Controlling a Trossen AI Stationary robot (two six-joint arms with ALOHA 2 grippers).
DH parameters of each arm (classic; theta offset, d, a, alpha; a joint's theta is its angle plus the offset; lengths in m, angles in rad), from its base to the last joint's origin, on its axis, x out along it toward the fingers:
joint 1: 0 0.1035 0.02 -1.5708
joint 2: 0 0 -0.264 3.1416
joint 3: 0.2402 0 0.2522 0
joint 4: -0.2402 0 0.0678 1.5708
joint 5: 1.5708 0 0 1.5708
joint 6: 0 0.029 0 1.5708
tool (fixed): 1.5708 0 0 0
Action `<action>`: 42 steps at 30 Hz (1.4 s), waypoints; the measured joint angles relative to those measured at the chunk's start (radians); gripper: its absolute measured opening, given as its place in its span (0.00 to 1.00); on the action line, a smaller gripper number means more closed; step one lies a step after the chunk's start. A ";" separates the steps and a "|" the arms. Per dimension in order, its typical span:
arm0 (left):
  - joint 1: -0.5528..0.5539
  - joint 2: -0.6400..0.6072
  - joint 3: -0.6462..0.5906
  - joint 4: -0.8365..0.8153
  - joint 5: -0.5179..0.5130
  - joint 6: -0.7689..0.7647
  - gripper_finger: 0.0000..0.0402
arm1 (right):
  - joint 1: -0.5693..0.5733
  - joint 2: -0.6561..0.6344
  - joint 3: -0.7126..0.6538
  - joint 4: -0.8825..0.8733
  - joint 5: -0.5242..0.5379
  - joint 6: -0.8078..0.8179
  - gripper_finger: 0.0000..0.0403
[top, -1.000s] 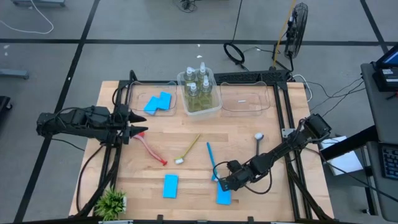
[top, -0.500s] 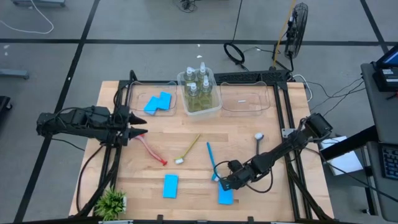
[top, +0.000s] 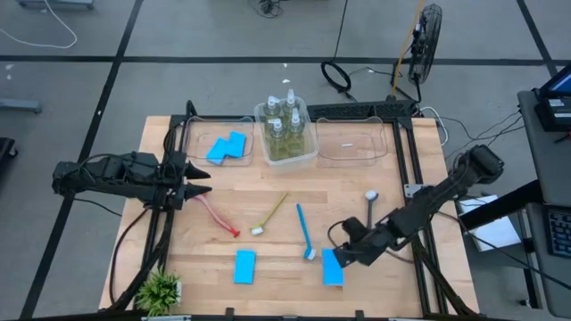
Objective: Pick & Place Kitchen Sink Supplies
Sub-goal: Put the blue sponge into the left transparent bin
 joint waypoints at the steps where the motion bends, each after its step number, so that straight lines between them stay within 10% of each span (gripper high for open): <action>1: 0.000 0.000 0.000 0.000 0.000 -0.006 0.61 | -0.004 -0.019 0.000 0.013 0.040 -0.022 0.00; 18: 0.000 0.067 0.001 0.127 0.037 -0.136 0.61 | -0.263 -0.069 0.002 0.296 0.231 -0.560 0.00; 42: 0.000 0.559 0.000 0.798 0.008 -0.024 0.61 | -0.416 0.013 0.003 0.702 0.521 -1.125 0.00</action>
